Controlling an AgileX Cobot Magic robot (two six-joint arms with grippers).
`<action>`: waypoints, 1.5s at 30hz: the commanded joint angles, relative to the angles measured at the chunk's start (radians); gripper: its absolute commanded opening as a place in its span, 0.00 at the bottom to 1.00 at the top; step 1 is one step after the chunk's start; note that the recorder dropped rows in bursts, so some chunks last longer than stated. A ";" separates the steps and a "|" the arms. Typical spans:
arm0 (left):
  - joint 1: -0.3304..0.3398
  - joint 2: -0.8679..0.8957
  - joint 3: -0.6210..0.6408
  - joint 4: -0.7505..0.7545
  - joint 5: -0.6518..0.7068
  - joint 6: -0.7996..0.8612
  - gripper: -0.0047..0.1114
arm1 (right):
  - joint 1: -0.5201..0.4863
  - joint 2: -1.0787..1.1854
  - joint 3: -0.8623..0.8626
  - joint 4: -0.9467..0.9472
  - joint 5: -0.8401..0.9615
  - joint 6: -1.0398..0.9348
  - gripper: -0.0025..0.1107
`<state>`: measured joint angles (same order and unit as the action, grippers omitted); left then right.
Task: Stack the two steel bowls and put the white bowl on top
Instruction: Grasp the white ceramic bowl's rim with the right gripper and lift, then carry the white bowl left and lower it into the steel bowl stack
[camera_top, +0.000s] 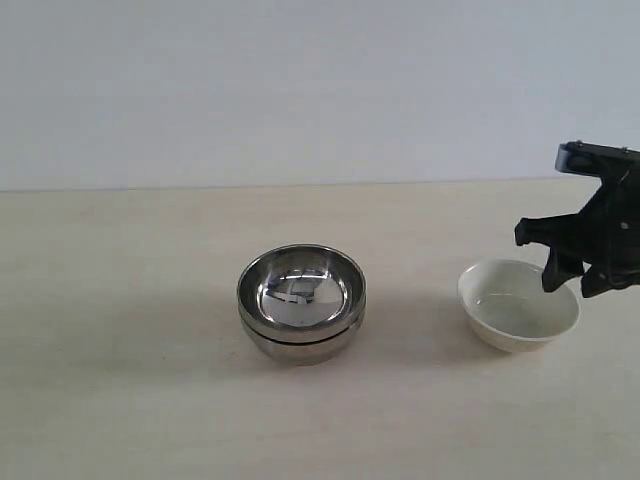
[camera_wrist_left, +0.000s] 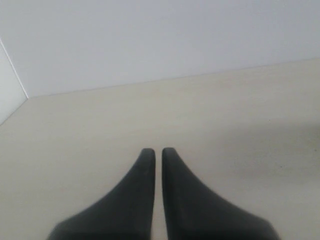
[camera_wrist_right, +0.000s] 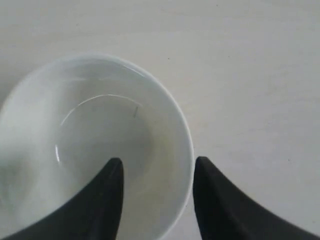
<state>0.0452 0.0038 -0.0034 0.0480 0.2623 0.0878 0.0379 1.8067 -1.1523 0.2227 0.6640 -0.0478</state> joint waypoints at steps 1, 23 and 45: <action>0.002 -0.004 0.003 -0.007 -0.007 -0.010 0.07 | -0.008 0.002 0.003 -0.002 -0.020 -0.010 0.37; 0.002 -0.004 0.003 -0.007 -0.007 -0.010 0.07 | -0.008 0.130 0.008 0.005 -0.096 -0.015 0.02; 0.002 -0.004 0.003 -0.007 -0.007 -0.010 0.07 | 0.038 -0.121 -0.048 0.314 0.020 -0.190 0.02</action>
<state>0.0452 0.0038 -0.0034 0.0480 0.2623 0.0878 0.0466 1.7089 -1.1940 0.4850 0.6901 -0.1913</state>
